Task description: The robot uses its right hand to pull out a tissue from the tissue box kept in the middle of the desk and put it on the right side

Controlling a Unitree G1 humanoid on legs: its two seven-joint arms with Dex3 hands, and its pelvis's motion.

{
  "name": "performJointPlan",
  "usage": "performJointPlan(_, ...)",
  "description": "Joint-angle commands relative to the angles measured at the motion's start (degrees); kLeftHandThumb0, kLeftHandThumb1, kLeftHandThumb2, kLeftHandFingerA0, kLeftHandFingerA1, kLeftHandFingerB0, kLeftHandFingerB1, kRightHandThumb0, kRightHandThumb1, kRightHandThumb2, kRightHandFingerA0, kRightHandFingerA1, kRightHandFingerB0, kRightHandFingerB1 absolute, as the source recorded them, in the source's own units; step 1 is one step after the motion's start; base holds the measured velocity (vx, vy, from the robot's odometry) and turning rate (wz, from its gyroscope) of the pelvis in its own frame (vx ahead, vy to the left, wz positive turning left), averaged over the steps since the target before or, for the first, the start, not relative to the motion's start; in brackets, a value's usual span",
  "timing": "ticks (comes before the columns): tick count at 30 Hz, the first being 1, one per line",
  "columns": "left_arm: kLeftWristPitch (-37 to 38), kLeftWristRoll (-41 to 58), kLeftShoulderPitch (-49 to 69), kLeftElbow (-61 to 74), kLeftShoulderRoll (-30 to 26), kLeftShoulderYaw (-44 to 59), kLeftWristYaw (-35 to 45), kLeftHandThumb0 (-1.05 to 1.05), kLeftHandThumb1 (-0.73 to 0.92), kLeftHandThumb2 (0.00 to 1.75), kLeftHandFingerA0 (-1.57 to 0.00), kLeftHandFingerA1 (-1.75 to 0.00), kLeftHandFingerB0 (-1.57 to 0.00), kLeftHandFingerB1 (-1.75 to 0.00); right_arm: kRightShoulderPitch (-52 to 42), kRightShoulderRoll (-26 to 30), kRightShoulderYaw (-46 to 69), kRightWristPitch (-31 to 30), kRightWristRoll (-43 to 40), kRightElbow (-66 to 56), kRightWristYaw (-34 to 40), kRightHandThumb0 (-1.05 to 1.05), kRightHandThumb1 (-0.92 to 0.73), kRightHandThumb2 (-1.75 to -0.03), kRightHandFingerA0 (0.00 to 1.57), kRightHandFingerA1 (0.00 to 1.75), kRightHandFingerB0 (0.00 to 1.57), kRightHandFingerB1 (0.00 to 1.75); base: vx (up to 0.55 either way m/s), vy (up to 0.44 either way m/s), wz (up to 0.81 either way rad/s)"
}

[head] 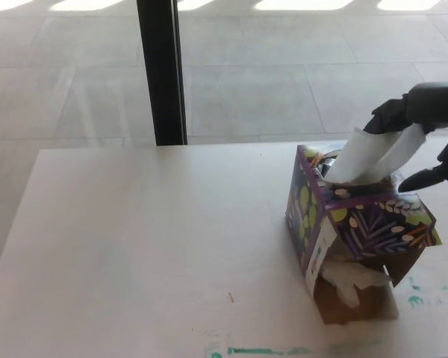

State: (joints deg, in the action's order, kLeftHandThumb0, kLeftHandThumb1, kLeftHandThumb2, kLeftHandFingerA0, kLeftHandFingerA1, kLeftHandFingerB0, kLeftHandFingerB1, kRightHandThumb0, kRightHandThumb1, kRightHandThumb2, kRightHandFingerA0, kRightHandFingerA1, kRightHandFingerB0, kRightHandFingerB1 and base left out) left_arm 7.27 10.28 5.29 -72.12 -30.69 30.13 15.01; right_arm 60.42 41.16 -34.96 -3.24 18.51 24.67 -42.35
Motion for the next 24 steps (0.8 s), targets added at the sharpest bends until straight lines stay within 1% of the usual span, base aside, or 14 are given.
performJointPlan(1, 2.74, 0.86, 0.82, -0.18, -0.69, 0.11, -0.62, -1.05, 0.92, 0.88, -0.81, -1.35, -0.47, -1.41, -6.63, -2.09, 2.31, 15.79, 10.33, 1.91, 25.45, -0.32, -0.75, -0.67, 0.81, 1.54, 0.61, 0.44, 0.00, 0.000, 0.00)
performJointPlan(3, 2.77, 0.94, 0.90, -0.21, -0.60, 0.23, -0.89, -1.05, 0.92, 0.88, -0.81, -1.35, -0.47, -1.41, -6.98, -2.22, 2.14, 16.20, 11.17, 1.92, 27.04, -0.32, -0.75, -0.67, 0.81, 1.54, 0.61, 0.44, 0.00, 0.000, 0.00)
performJointPlan(5, 3.41, 1.01, 1.25, 0.11, -0.27, 0.35, -1.41, -1.05, 0.92, 0.90, -0.83, -1.37, -0.44, -1.44, -8.12, -2.37, 1.86, 19.25, 13.66, 1.70, 33.60, -0.31, -0.79, -0.63, 0.91, 1.75, 0.77, 0.59, 0.00, 0.000, 0.00)
performJointPlan(6, 3.51, 0.97, 1.12, -0.19, -0.30, 0.38, -1.56, -1.05, 0.92, 0.89, -0.79, -1.37, -0.42, -1.44, -8.45, -2.20, 2.07, 20.04, 13.84, 1.50, 34.60, -0.30, -0.76, -0.66, 0.90, 1.72, 0.81, 0.64, 0.00, 0.000, 0.00)
performJointPlan(7, 3.39, 1.29, 1.08, -0.15, -0.22, 0.69, -1.71, -1.05, 0.91, 0.89, -0.80, -1.38, -0.42, -1.45, -8.54, -2.01, 2.14, 21.92, 14.63, 1.97, 37.45, -0.34, -0.55, -0.96, 1.20, 1.36, 0.83, 0.80, 0.00, 0.000, 0.00)
performJointPlan(9, 3.87, 1.60, 1.19, -0.17, -0.08, 1.04, -1.65, -1.05, 0.91, 0.89, -0.78, -1.39, -0.41, -1.47, -8.96, -2.14, 2.57, 23.14, 15.56, 2.29, 41.85, -0.35, -0.52, -0.97, 1.24, 1.36, 0.81, 0.83, 0.00, 0.000, 0.00)
performJointPlan(10, 3.96, 1.77, 1.18, -0.29, -0.02, 1.23, -1.66, -1.05, 0.89, 0.90, -0.81, -1.39, -0.41, -1.49, -9.25, -2.10, 2.72, 24.41, 16.18, 2.84, 44.81, -0.29, -0.66, -0.68, 0.98, 1.68, 0.87, 0.80, 0.00, 0.000, 0.00)
performJointPlan(11, 3.95, 1.88, 1.17, -0.36, 0.01, 1.35, -1.63, -1.05, 0.89, 0.90, -0.81, -1.39, -0.41, -1.49, -9.33, -2.09, 2.74, 24.89, 16.37, 3.09, 45.81, -0.29, -0.66, -0.68, 0.98, 1.68, 0.87, 0.80, 0.00, 0.000, 0.00)
performJointPlan(12, 4.08, 1.90, 1.53, -0.18, 0.15, 1.36, -1.67, -1.05, 0.90, 0.91, -0.81, -1.40, -0.42, -1.51, -10.03, -1.86, 3.09, 25.22, 16.54, 2.61, 47.21, -0.38, -0.51, -0.96, 1.24, 1.37, 0.80, 0.89, 0.00, 0.000, 0.00)
performJointPlan(18, 5.00, 1.54, 2.46, 0.11, 0.66, 1.16, -2.63, -1.05, 0.90, 0.91, -0.85, -1.37, -0.42, -1.50, -11.03, -0.86, 1.32, 25.10, 22.29, 2.57, 58.91, -0.38, -0.50, -0.94, 1.19, 1.35, 0.82, 1.04, 0.00, 0.000, 0.00)
performJointPlan(19, 5.03, 1.34, 2.38, -0.06, 0.63, 1.03, -2.83, -1.05, 0.91, 0.92, -0.86, -1.37, -0.43, -1.52, -11.03, -1.02, 1.07, 25.83, 22.93, 3.42, 61.56, -0.30, -0.63, -0.64, 0.92, 1.75, 0.79, 1.27, 0.00, 0.000, 0.00)
performJointPlan(21, 4.63, 1.35, 2.21, -0.32, 0.48, 1.03, -2.54, -1.05, 0.92, 0.91, -0.83, -1.37, -0.43, -1.48, -11.44, -1.46, 1.06, 26.31, 23.11, 4.51, 64.48, -0.27, -0.62, -0.77, 0.94, 1.75, 0.72, 1.52, 0.00, 0.000, 0.00)
performJointPlan(23, 4.37, 1.35, 2.17, -0.37, 0.48, 1.07, -2.68, -1.05, 0.91, 0.91, -0.85, -1.38, -0.44, -1.49, -11.82, -1.31, 0.81, 25.59, 23.95, 4.27, 66.26, -0.30, -0.63, -0.72, 0.94, 1.75, 0.82, 1.25, 0.00, 0.000, 0.00)
performJointPlan(24, 4.28, 1.42, 2.12, -0.43, 0.49, 1.14, -2.67, -1.05, 0.91, 0.91, -0.85, -1.38, -0.44, -1.49, -12.08, -1.35, 0.90, 25.50, 24.05, 4.19, 67.11, -0.30, -0.63, -0.72, 0.94, 1.75, 0.82, 1.25, 0.00, 0.000, 0.00)
